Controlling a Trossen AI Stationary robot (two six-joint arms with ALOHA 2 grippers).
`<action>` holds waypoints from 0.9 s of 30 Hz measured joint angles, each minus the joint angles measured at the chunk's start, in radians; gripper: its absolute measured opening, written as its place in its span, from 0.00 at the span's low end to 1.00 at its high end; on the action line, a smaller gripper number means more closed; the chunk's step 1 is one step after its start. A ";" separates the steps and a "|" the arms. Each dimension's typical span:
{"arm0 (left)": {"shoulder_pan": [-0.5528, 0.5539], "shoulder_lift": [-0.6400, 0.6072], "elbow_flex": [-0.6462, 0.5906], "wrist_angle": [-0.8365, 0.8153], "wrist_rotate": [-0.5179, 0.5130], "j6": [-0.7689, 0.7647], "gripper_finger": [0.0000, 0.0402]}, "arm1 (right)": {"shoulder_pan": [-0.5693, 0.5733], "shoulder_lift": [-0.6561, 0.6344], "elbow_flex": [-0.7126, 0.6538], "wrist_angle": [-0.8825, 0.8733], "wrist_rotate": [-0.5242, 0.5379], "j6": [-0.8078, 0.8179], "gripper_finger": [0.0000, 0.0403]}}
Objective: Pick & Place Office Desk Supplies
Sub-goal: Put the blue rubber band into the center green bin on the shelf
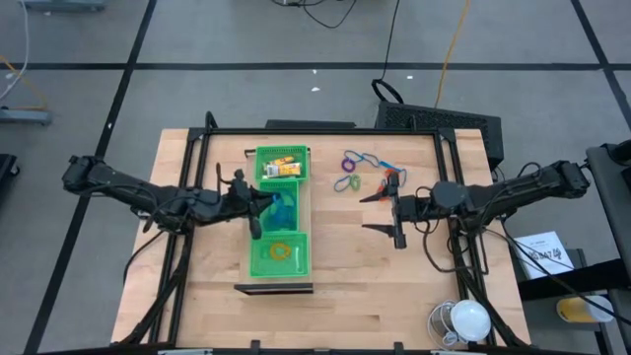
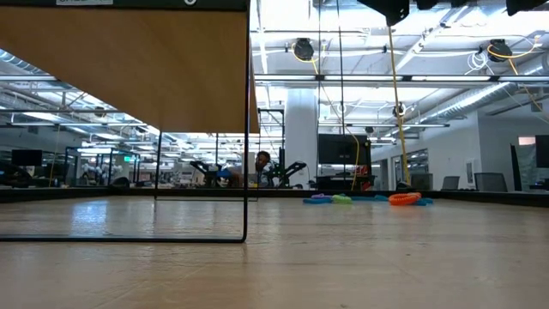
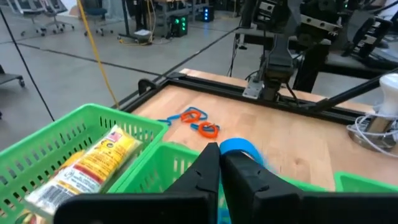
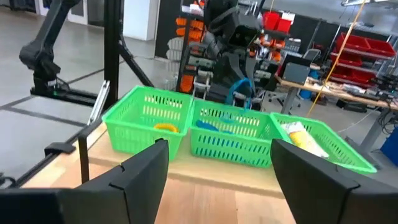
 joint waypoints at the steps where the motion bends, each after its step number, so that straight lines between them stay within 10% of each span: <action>1: 0.000 0.001 0.000 -0.001 0.001 -0.006 0.05 | 0.000 0.001 -0.004 0.000 0.000 0.000 0.67; 17: 0.001 0.000 0.000 -0.038 0.003 -0.190 0.60 | 0.000 0.000 -0.008 0.007 0.000 -0.003 0.67; 27: 0.001 0.000 0.000 -0.148 0.060 -0.173 0.70 | 0.000 0.000 -0.008 0.007 0.000 0.000 0.67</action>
